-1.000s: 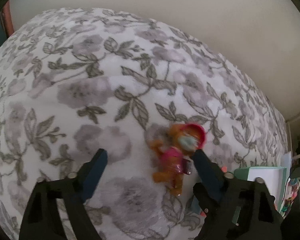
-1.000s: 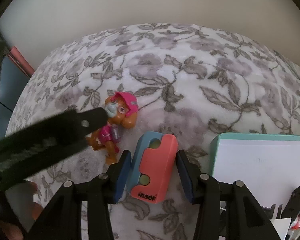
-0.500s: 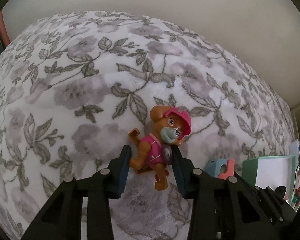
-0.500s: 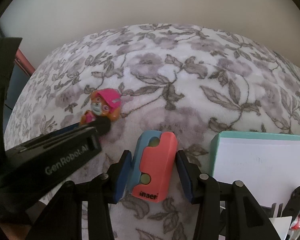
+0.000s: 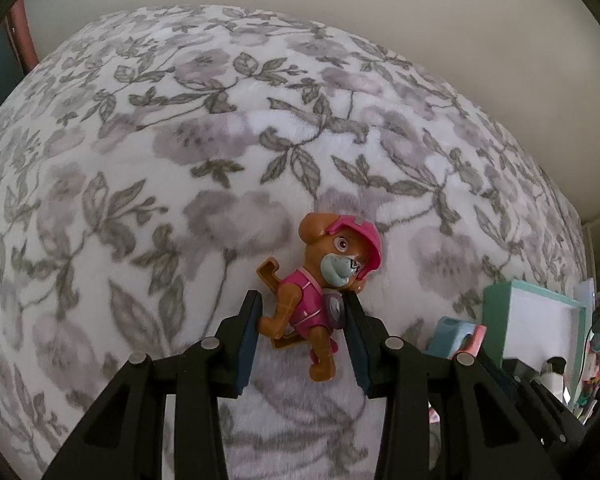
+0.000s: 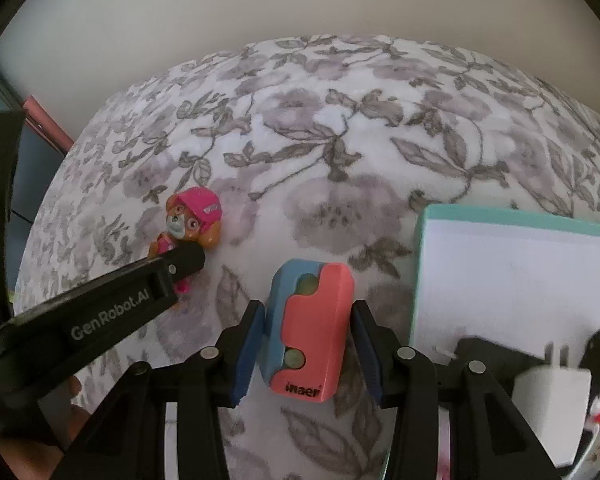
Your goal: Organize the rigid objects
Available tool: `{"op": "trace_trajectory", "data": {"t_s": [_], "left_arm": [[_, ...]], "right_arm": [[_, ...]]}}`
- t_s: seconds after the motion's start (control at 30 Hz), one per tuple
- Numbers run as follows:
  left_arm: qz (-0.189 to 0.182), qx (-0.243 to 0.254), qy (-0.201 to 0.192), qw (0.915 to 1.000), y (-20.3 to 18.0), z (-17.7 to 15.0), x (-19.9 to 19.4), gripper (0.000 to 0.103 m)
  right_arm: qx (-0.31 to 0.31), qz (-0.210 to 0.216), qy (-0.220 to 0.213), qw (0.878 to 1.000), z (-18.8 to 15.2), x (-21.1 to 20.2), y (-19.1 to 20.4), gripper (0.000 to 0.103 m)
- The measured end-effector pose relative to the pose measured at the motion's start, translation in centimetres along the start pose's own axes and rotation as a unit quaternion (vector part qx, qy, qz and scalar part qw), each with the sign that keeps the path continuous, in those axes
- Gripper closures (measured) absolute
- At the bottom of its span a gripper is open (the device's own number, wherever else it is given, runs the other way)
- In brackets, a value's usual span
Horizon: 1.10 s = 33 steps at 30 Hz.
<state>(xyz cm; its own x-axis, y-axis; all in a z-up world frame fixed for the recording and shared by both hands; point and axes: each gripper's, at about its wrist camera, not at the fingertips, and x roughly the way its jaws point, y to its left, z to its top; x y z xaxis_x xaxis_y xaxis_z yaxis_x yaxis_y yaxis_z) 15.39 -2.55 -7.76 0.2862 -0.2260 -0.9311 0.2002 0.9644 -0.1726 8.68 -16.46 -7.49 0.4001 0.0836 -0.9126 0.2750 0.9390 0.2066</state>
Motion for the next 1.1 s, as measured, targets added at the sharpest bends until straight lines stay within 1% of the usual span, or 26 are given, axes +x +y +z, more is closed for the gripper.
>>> {"op": "trace_trajectory", "data": {"t_s": [0.13, 0.4, 0.6, 0.73, 0.8, 0.97, 1.1], "left_arm": [[-0.002, -0.004, -0.014, 0.9999, 0.0, -0.8, -2.1, 0.061], [-0.004, -0.006, -0.068, 0.9977, -0.4, -2.7, -7.4, 0.061], [-0.01, -0.003, -0.08, 0.9967, -0.5, -4.5, -9.2, 0.061], [-0.013, 0.004, -0.085, 0.9963, -0.8, -5.7, -9.9, 0.061], [-0.02, 0.013, -0.088, 0.9959, -1.3, -6.5, -10.3, 0.061], [-0.028, 0.037, -0.091, 0.9947, -2.9, -7.8, -11.1, 0.061], [-0.03, 0.077, -0.091, 0.9925, -5.4, -9.3, -11.4, 0.061]], "right_arm": [[0.001, 0.01, -0.007, 1.0, -0.8, -1.8, 0.2, 0.056], [0.022, 0.027, -0.022, 0.999, -2.8, -5.6, -0.4, 0.057], [0.034, 0.035, -0.043, 0.998, -4.4, -8.5, -0.9, 0.057], [0.042, 0.032, -0.057, 0.997, -5.4, -10.3, -1.5, 0.057], [0.05, 0.03, -0.065, 0.996, -5.9, -11.1, -2.0, 0.057], [0.068, 0.009, -0.081, 0.994, -7.5, -13.2, -3.9, 0.057], [0.089, -0.006, -0.088, 0.992, -8.4, -14.3, -5.8, 0.057]]}}
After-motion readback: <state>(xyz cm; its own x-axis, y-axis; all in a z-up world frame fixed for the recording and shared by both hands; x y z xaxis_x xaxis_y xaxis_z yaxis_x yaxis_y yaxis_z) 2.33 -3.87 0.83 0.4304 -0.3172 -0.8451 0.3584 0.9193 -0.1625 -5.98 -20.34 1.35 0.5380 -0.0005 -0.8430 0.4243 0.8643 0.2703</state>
